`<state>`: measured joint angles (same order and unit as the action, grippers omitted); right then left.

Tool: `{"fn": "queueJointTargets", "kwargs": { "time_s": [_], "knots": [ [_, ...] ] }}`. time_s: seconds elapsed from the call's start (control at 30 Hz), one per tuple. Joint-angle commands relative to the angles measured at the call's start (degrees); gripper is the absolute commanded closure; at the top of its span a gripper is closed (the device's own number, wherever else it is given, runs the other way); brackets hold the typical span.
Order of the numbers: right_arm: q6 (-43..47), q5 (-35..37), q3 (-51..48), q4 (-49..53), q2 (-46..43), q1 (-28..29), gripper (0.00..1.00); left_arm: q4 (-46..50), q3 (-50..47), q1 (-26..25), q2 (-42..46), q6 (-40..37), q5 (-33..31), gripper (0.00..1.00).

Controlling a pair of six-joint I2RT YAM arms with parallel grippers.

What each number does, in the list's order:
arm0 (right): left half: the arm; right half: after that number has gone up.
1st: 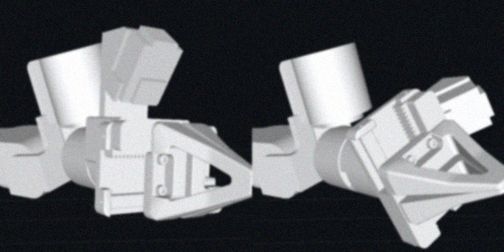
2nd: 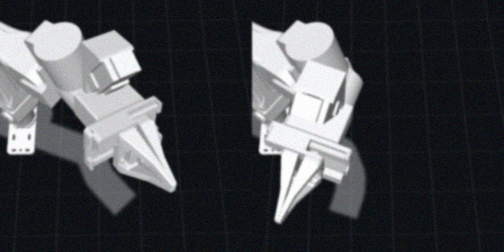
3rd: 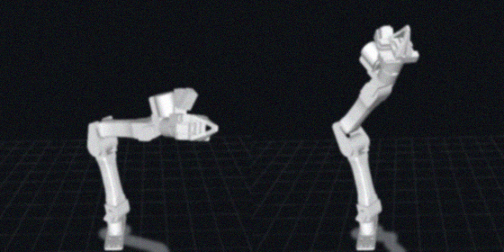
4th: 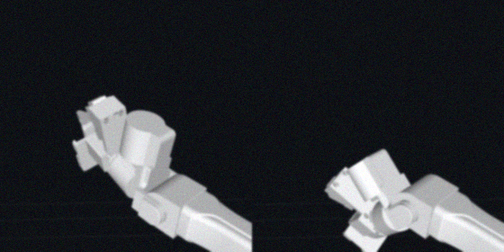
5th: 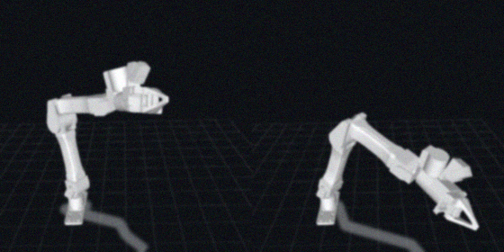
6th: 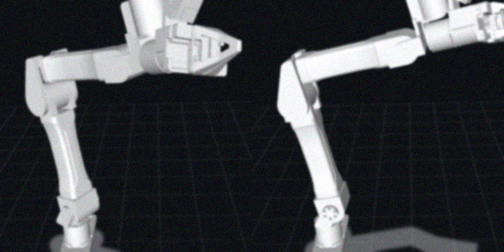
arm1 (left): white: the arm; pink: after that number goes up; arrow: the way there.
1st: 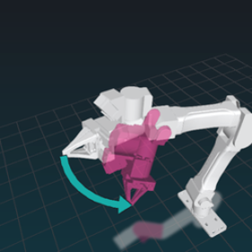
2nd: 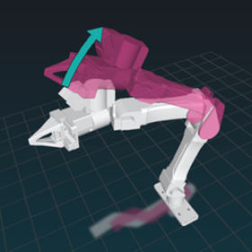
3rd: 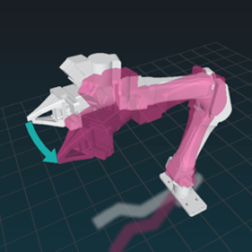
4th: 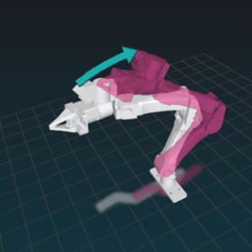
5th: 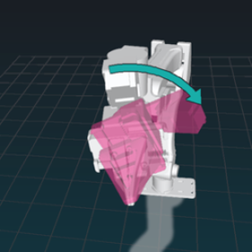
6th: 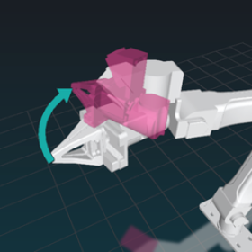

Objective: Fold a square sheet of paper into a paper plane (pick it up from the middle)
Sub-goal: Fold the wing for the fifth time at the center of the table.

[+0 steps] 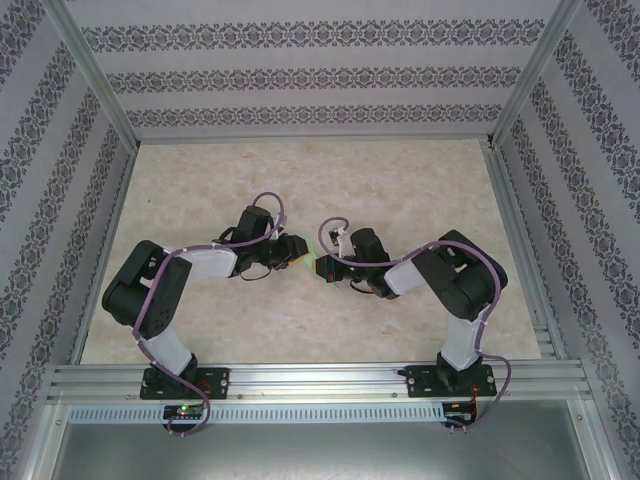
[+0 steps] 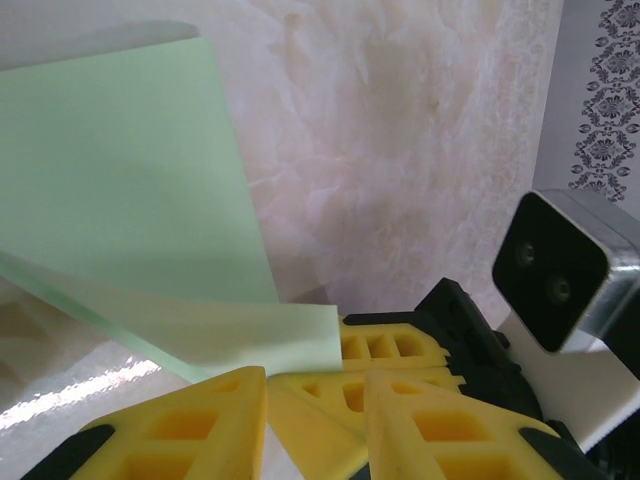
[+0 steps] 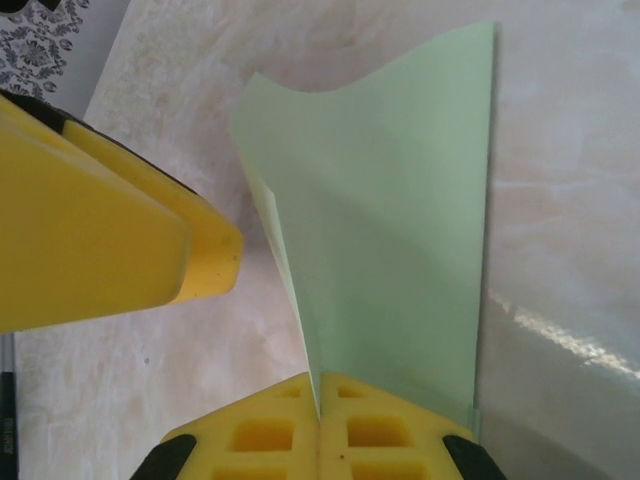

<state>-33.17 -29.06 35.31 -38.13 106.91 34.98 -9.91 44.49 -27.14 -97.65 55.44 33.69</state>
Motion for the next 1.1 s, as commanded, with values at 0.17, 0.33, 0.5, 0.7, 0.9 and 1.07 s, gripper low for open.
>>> {"fn": "queueJointTargets", "kwargs": {
  "time_s": [0.17,0.33,0.5,0.7,0.9,1.07],
  "knots": [
    [-3.6,-3.7,1.5,-1.4,2.3,-1.8,0.93,-4.0,-0.3,-0.8,-2.2,-1.7,2.3,0.69],
    [-3.4,-3.4,2.4,1.5,2.6,-1.9,0.94,-4.8,0.4,-1.0,-3.7,-1.6,2.9,0.71],
    [-3.1,-3.3,3.0,3.3,2.9,-1.9,0.94,-5.5,0.9,-1.1,-4.8,-1.6,3.1,0.71],
    [-2.9,-3.5,3.2,4.2,3.3,-2.0,0.94,-5.4,1.6,-1.2,-5.6,-2.3,2.4,0.73],
    [-2.9,-3.9,3.4,4.6,3.4,-1.9,0.92,-2.5,2.6,-1.3,-7.2,-3.7,0.8,0.76],
    [-2.6,-4.3,3.6,5.6,3.1,-2.0,0.9,-2.0,3.1,-1.3,-8.3,-3.6,0.3,0.77]
  ]
}}
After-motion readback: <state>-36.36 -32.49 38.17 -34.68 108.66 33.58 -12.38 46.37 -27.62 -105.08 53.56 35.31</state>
